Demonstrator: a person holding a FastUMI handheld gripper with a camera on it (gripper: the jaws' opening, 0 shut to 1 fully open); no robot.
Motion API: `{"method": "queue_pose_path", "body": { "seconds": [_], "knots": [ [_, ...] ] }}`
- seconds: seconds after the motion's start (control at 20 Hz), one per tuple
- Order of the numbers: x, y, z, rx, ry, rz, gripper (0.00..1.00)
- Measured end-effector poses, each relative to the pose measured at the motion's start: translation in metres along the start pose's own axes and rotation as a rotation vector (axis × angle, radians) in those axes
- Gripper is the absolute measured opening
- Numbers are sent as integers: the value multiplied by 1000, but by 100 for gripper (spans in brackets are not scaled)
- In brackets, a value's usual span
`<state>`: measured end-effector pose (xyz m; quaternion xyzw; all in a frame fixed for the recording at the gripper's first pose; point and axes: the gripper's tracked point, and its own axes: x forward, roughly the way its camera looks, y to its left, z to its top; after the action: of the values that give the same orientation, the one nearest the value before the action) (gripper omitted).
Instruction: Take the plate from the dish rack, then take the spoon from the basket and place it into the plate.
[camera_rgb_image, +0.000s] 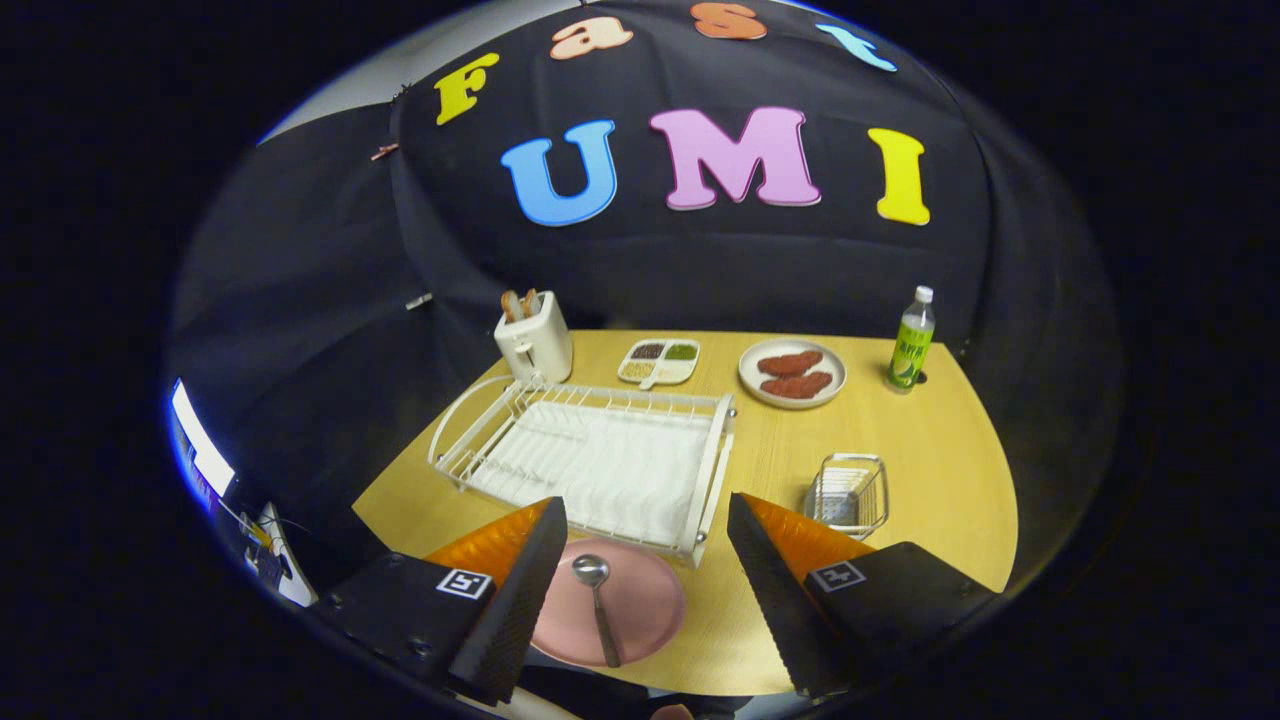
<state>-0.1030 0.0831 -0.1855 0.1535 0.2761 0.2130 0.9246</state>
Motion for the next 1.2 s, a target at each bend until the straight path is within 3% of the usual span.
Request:
{"method": "queue_pose_path", "body": {
  "seconds": [0.3,0.5,1.2],
  "knots": [
    [-52,-47,111,-101,-228,-110,99],
    [-80,-75,157,-143,-331,-144,98],
    [-111,-144,191,-214,-464,-214,96]
  ]
}}
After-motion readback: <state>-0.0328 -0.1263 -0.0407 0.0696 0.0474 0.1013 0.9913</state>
